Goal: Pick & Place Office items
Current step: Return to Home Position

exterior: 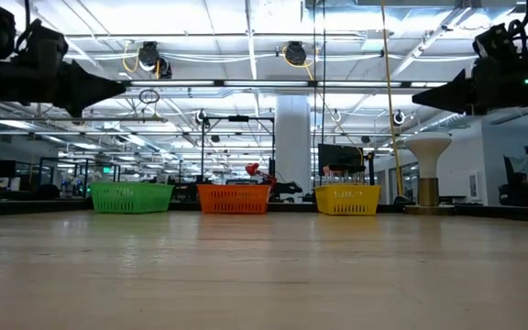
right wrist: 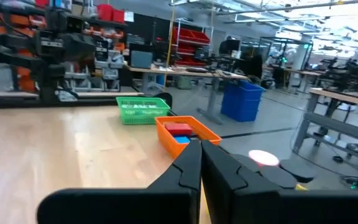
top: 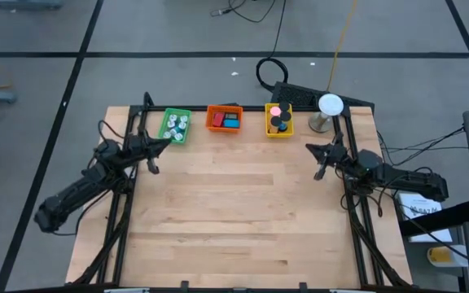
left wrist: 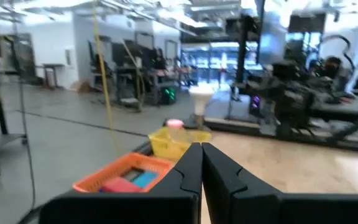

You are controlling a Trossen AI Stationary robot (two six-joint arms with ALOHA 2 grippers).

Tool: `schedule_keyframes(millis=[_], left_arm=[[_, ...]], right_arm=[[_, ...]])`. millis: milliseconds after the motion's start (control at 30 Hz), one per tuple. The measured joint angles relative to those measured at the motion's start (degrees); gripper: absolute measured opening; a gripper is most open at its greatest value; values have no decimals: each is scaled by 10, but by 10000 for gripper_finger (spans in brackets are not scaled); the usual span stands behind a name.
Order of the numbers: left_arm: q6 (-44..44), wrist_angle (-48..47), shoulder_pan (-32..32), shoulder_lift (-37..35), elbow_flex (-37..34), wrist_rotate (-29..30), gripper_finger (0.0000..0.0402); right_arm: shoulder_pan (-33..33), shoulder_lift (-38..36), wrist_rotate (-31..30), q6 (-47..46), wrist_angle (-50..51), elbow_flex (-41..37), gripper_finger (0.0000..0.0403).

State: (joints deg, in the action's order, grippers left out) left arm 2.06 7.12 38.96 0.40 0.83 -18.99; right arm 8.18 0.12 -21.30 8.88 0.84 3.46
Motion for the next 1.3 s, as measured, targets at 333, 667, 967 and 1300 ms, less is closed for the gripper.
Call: schedule_keyframes(millis=[333,667,967,1300], left_arm=[[-31,-8,-117,0,0,130,8],[-31,-40,-143,0,1,126,31],[-33,-40,-143,0,1,126,42],[-33,-40,-143,0,1,125,42]], right_arm=[[0,0,18,-6,-29,0,0],[7,1,16,-2,-60,0,1],[7,3,18,-3,-62,0,4],[7,3,19,-3,-63,0,2]])
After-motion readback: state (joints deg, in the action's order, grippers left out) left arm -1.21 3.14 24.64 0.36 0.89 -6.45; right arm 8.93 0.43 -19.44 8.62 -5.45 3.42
